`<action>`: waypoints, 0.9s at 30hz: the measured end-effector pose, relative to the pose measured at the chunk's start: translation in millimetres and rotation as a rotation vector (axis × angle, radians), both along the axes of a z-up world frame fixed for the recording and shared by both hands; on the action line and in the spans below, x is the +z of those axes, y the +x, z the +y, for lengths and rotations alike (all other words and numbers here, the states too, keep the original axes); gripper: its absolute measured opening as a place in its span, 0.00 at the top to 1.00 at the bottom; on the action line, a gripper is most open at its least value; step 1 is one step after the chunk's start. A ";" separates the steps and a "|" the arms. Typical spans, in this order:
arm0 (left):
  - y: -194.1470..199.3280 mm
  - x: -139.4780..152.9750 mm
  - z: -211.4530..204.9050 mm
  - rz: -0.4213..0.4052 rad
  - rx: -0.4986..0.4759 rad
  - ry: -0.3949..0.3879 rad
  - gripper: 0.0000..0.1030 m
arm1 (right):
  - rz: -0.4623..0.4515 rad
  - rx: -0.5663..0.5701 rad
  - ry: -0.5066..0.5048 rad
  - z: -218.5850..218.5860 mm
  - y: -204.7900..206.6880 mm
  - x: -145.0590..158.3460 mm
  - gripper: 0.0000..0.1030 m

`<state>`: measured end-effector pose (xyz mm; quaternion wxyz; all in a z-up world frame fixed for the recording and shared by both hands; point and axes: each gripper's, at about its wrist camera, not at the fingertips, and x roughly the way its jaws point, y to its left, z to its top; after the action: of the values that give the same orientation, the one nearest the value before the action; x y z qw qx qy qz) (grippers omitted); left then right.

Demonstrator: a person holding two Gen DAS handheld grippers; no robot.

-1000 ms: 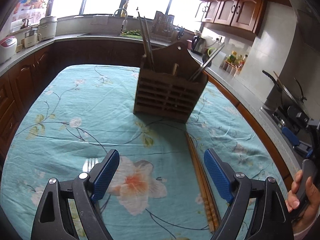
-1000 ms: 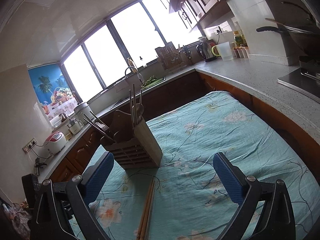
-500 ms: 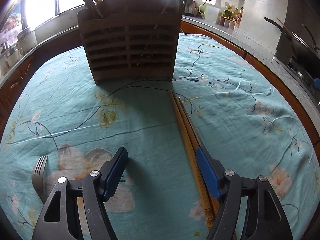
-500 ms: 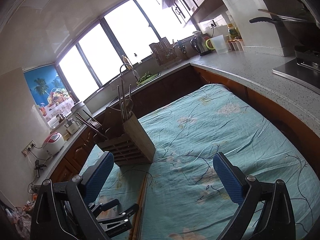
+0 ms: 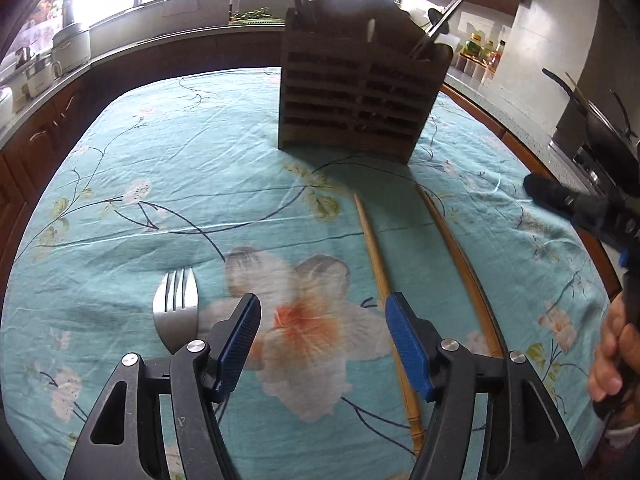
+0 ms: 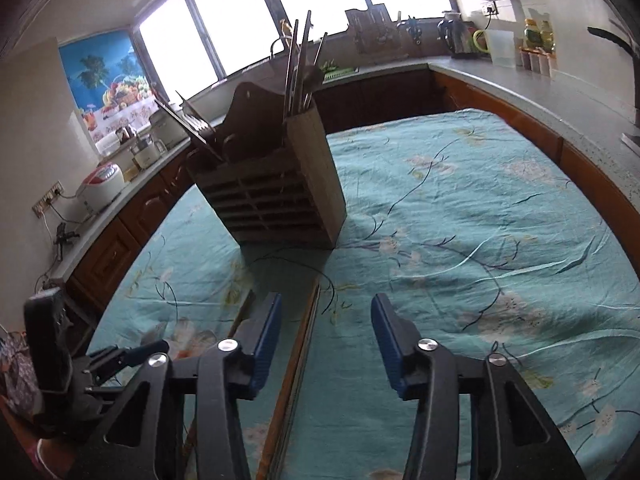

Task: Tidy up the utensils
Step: 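Grasp a wooden chopstick with the left tool while the right tool grasps another wooden chopstick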

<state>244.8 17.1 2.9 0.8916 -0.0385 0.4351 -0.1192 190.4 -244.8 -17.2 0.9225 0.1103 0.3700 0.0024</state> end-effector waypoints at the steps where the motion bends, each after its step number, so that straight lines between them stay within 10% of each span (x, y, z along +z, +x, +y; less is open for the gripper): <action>1: 1.2 1.1 2.1 -0.003 0.007 -0.005 0.38 | 0.030 0.016 -0.003 3.3 7.3 -7.8 0.62; 17: 36.2 -10.3 -2.1 0.025 -0.017 -0.060 0.37 | 0.190 0.050 -0.157 24.0 39.9 -45.5 0.79; 27: 65.9 -22.5 -30.6 0.028 -0.050 0.044 0.40 | 0.177 0.095 -0.221 20.4 62.0 -45.5 0.82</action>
<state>310.6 -13.5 -19.6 0.8828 -0.0099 0.4510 -0.1313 252.4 -224.3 -62.7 0.8916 -0.0100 0.4527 -0.0043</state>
